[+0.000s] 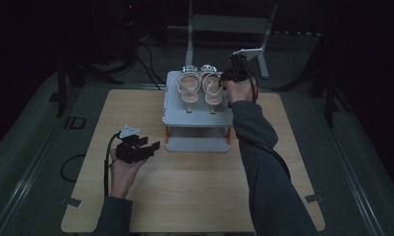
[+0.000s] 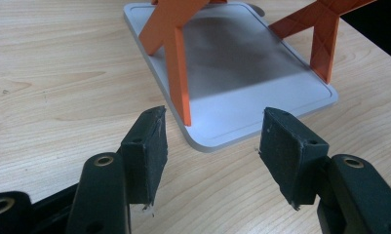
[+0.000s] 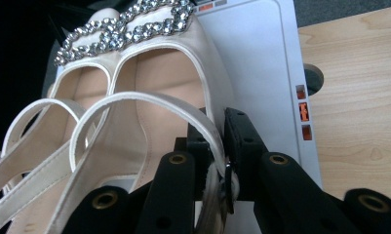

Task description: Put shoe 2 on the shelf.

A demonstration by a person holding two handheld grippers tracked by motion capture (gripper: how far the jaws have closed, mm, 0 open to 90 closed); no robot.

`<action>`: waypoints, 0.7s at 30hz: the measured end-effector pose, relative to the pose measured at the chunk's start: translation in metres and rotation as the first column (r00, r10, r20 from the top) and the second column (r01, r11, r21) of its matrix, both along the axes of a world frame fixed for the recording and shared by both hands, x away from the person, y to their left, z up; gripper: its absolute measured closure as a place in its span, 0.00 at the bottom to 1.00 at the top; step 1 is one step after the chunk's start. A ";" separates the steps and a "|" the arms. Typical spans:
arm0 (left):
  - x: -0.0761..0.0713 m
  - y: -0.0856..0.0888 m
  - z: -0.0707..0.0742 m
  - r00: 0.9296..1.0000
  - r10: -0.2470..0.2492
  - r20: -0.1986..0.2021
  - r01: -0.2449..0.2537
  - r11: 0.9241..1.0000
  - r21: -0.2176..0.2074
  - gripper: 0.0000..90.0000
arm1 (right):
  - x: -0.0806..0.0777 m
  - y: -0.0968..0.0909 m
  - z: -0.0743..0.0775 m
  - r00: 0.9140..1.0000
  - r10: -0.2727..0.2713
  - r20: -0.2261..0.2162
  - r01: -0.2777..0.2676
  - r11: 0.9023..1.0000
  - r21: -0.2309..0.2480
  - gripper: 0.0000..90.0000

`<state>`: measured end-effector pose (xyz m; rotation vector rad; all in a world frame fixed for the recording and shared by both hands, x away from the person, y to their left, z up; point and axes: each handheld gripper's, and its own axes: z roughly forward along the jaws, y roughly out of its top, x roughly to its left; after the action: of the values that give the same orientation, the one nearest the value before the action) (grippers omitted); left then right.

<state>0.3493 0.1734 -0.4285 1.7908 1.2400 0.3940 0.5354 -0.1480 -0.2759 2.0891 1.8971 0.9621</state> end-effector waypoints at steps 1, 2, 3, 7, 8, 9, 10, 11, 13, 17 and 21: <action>0.000 0.000 0.000 1.000 -0.001 -0.002 0.001 1.000 0.005 0.48 | 0.001 0.000 0.000 1.000 0.003 -0.002 -0.003 1.000 -0.005 0.91; 0.001 0.000 -0.001 1.000 -0.005 -0.003 0.005 1.000 0.007 0.48 | 0.002 0.000 0.000 1.000 0.005 -0.003 -0.005 1.000 -0.008 0.91; 0.001 0.000 -0.001 1.000 -0.006 -0.006 0.006 1.000 0.006 0.48 | 0.002 0.000 -0.001 1.000 0.009 -0.005 -0.009 1.000 -0.008 0.91; 0.001 0.000 -0.001 1.000 -0.001 -0.005 0.001 1.000 0.000 0.48 | 0.004 0.000 -0.005 1.000 0.013 -0.010 -0.013 1.000 -0.006 0.88; 0.001 0.000 -0.001 1.000 0.000 -0.003 0.000 1.000 0.000 0.48 | 0.004 0.000 -0.006 1.000 0.018 -0.011 -0.018 1.000 -0.007 0.87; 0.000 0.001 -0.001 1.000 0.000 -0.002 0.000 1.000 -0.001 0.48 | 0.004 0.000 -0.006 1.000 0.022 -0.010 -0.022 1.000 -0.004 0.84; 0.000 0.001 -0.001 1.000 0.002 -0.002 -0.002 1.000 -0.001 0.48 | 0.004 -0.001 -0.006 1.000 0.028 -0.009 -0.028 1.000 0.005 0.81; 0.000 0.001 -0.001 1.000 0.002 -0.002 -0.002 1.000 -0.002 0.48 | 0.004 -0.002 -0.006 0.999 0.032 -0.009 -0.032 0.999 0.016 0.78; 0.000 0.001 -0.001 1.000 0.002 -0.002 -0.002 1.000 0.000 0.48 | 0.004 -0.002 -0.007 0.998 0.061 0.019 -0.061 0.998 0.009 0.71; 0.000 0.001 -0.001 1.000 0.003 -0.004 -0.003 1.000 0.002 0.48 | 0.003 -0.003 -0.007 0.997 0.073 0.027 -0.073 0.997 0.021 0.66; 0.000 0.001 -0.001 1.000 0.006 -0.004 -0.006 1.000 0.003 0.48 | -0.002 -0.005 -0.001 0.990 0.103 0.097 -0.104 0.995 0.001 0.61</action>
<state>0.3493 0.1748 -0.4298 1.7914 1.2479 0.3961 0.5332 -0.1525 -0.2772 1.9254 1.9725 1.0716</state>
